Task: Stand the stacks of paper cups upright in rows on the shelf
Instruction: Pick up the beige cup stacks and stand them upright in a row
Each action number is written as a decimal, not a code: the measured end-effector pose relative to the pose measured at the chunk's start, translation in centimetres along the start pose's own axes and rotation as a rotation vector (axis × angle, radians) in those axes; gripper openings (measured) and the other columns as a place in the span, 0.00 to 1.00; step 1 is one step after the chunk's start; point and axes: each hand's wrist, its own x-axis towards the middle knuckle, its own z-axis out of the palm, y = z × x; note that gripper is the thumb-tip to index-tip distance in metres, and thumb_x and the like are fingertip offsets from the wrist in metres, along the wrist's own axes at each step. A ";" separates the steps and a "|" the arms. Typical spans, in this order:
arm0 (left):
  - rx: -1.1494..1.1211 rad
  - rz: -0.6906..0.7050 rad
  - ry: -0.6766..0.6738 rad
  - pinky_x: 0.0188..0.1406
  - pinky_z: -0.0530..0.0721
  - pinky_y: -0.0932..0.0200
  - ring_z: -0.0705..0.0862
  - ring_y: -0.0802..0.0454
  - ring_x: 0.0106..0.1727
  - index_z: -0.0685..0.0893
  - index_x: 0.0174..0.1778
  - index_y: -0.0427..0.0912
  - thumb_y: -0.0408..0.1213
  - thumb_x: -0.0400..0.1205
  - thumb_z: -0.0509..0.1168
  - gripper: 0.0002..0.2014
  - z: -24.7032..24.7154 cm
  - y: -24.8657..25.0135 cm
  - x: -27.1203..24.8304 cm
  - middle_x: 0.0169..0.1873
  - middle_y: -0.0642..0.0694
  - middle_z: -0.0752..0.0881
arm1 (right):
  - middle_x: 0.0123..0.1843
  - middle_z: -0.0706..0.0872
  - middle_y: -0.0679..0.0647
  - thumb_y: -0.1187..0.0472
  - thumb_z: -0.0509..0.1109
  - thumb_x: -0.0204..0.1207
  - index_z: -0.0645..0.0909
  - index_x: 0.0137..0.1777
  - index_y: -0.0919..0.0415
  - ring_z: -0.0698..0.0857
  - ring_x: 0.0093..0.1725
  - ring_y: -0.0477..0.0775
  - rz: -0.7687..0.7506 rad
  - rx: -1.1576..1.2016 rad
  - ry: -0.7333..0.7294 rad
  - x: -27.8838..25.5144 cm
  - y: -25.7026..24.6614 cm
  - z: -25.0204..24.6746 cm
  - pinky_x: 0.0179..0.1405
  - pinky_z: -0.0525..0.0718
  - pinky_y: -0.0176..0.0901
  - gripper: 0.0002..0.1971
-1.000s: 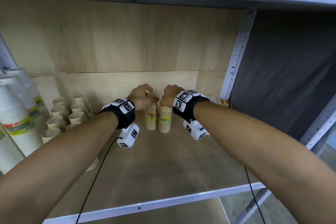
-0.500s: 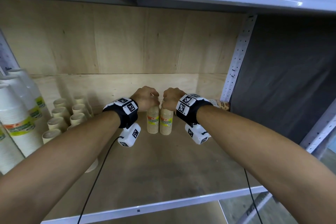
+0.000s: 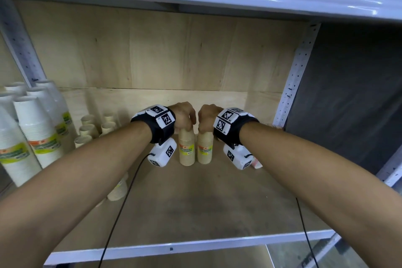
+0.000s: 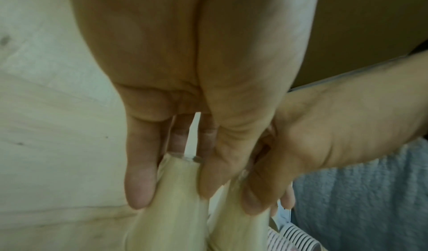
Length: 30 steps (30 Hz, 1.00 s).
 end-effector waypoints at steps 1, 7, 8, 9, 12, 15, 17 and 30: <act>-0.009 -0.009 -0.018 0.46 0.90 0.55 0.86 0.48 0.51 0.87 0.58 0.45 0.29 0.76 0.71 0.15 -0.3 -0.1 -0.5 0.58 0.44 0.84 | 0.31 0.77 0.52 0.63 0.74 0.67 0.73 0.30 0.59 0.80 0.33 0.52 -0.011 -0.004 -0.020 -0.2 -0.4 -0.3 0.28 0.73 0.36 0.11; 0.024 -0.087 -0.127 0.40 0.90 0.56 0.88 0.43 0.50 0.88 0.50 0.45 0.28 0.74 0.73 0.12 -2.1 -1.1 -4.6 0.55 0.41 0.85 | 0.36 0.84 0.53 0.55 0.77 0.56 0.80 0.36 0.58 0.85 0.36 0.54 -0.072 -0.067 -0.149 -1.4 -3.6 -1.9 0.35 0.82 0.43 0.12; 0.026 -0.104 -0.135 0.44 0.91 0.54 0.87 0.45 0.48 0.88 0.53 0.43 0.27 0.75 0.73 0.13 -2.3 -1.4 -5.3 0.55 0.41 0.85 | 0.36 0.85 0.53 0.55 0.78 0.54 0.82 0.35 0.58 0.85 0.36 0.55 -0.080 -0.090 -0.162 -1.6 -4.4 -2.1 0.36 0.82 0.44 0.12; 0.026 -0.118 -0.135 0.48 0.91 0.52 0.86 0.47 0.47 0.88 0.55 0.42 0.27 0.75 0.73 0.13 -2.5 -1.6 -6.0 0.56 0.40 0.85 | 0.34 0.84 0.52 0.55 0.78 0.54 0.83 0.35 0.58 0.85 0.35 0.55 -0.090 -0.115 -0.173 -1.8 -5.2 -2.3 0.35 0.82 0.43 0.12; 0.022 -0.157 -0.142 0.54 0.90 0.45 0.87 0.45 0.47 0.87 0.51 0.42 0.27 0.73 0.75 0.12 -3.1 -2.7 -8.1 0.58 0.36 0.86 | 0.27 0.80 0.51 0.56 0.80 0.60 0.83 0.32 0.59 0.79 0.24 0.51 -0.136 -0.185 -0.174 -3.1 -7.5 -2.8 0.25 0.77 0.34 0.09; 0.001 -0.215 -0.138 0.51 0.91 0.43 0.89 0.37 0.51 0.87 0.46 0.43 0.26 0.72 0.76 0.11 -3.4 -3.9 -10.6 0.58 0.32 0.85 | 0.28 0.81 0.51 0.60 0.80 0.65 0.85 0.38 0.60 0.78 0.19 0.49 -0.205 -0.193 -0.177 -4.3 -9.6 -3.1 0.21 0.76 0.32 0.07; -0.014 -0.248 -0.142 0.42 0.92 0.51 0.88 0.42 0.43 0.87 0.47 0.42 0.25 0.72 0.75 0.11 -3.6 -4.7 -11.9 0.51 0.34 0.85 | 0.33 0.83 0.53 0.60 0.80 0.65 0.86 0.42 0.61 0.81 0.23 0.50 -0.261 -0.200 -0.206 -5.1 -11.0 -3.1 0.29 0.83 0.39 0.08; 0.039 -0.458 -0.120 0.51 0.91 0.46 0.87 0.44 0.50 0.85 0.54 0.40 0.28 0.73 0.76 0.14 -3.7 -9.8 -20.5 0.54 0.38 0.87 | 0.52 0.82 0.63 0.64 0.73 0.79 0.80 0.67 0.71 0.83 0.39 0.61 -0.512 -0.112 -0.360 -9.6 -18.8 -0.3 0.43 0.89 0.46 0.19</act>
